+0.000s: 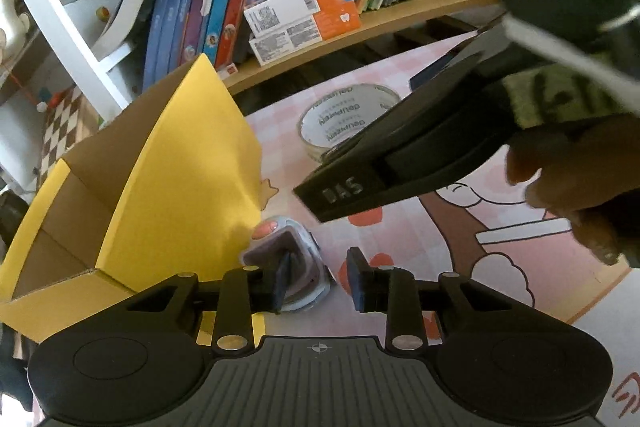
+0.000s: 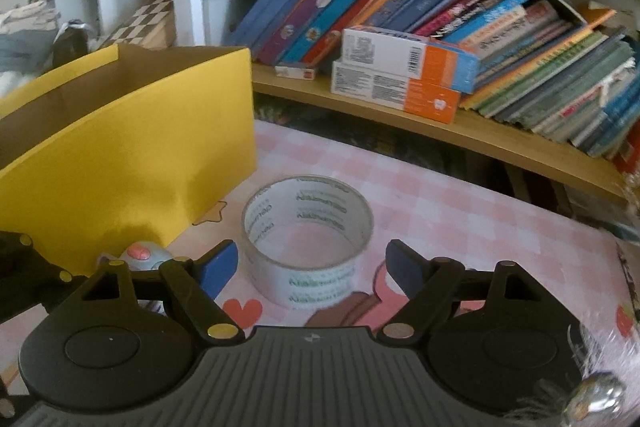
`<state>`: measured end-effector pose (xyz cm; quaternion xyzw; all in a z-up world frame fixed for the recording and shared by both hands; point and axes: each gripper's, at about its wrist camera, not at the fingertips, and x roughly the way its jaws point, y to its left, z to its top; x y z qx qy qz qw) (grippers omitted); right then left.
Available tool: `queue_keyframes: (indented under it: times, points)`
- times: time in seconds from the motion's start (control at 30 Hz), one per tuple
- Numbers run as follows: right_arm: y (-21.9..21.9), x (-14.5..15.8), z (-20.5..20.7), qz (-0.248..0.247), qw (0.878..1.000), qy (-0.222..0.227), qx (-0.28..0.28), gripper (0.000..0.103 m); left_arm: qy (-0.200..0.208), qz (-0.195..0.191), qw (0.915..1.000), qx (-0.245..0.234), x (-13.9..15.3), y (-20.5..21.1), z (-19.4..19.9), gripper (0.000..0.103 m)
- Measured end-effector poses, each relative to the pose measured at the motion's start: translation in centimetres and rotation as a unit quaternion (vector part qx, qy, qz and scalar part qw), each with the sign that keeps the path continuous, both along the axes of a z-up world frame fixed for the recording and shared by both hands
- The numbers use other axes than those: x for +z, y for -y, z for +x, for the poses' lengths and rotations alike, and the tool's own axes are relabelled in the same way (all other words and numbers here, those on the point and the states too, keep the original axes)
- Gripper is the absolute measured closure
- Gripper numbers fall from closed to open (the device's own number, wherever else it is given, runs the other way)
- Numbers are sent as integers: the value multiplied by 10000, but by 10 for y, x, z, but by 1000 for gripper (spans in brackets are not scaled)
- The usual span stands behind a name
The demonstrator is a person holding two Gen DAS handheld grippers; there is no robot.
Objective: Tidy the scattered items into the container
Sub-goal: 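Close left tool on lavender toy car while right tool grasps clear tape roll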
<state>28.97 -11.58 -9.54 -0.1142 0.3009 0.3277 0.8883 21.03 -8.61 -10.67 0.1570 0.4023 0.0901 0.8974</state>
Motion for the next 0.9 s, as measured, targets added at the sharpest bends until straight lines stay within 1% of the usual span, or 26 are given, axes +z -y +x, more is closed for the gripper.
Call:
queue_keyframes:
  times: [0.07,0.2,0.23,0.3,0.33,0.57,0.73,0.9]
  points:
    - [-5,-3,5,-1,10000,-54,39,22,29,-9,10000,23,0,-2,1,81]
    - [-15,-10,12,-46,9999,-87,-34,19,86,-12,10000,40,0,-5,4,87]
    - [-17,-12,14,-56,9999,-97,-63,20,99,-7,9999,21,0,-6,4,90]
    - [-19,-15,16,-29,9997,-143,-175,22,82,-7,10000,-51,0,-6,3,92]
    - [-19,-16,16,1,9996,-165,-236,23,66,-8,9999,-93,1,-6,3,96]
    - [4,-10,-1,140,9970,-370,-660,23,-96,-204,9992,-316,5,-9,-8,98]
    - [27,-5,-16,185,9938,-472,-991,23,-46,-322,9978,-580,15,-7,-22,98]
    - [42,5,-37,232,9918,-402,-1190,23,3,-431,9948,-918,23,1,-37,98]
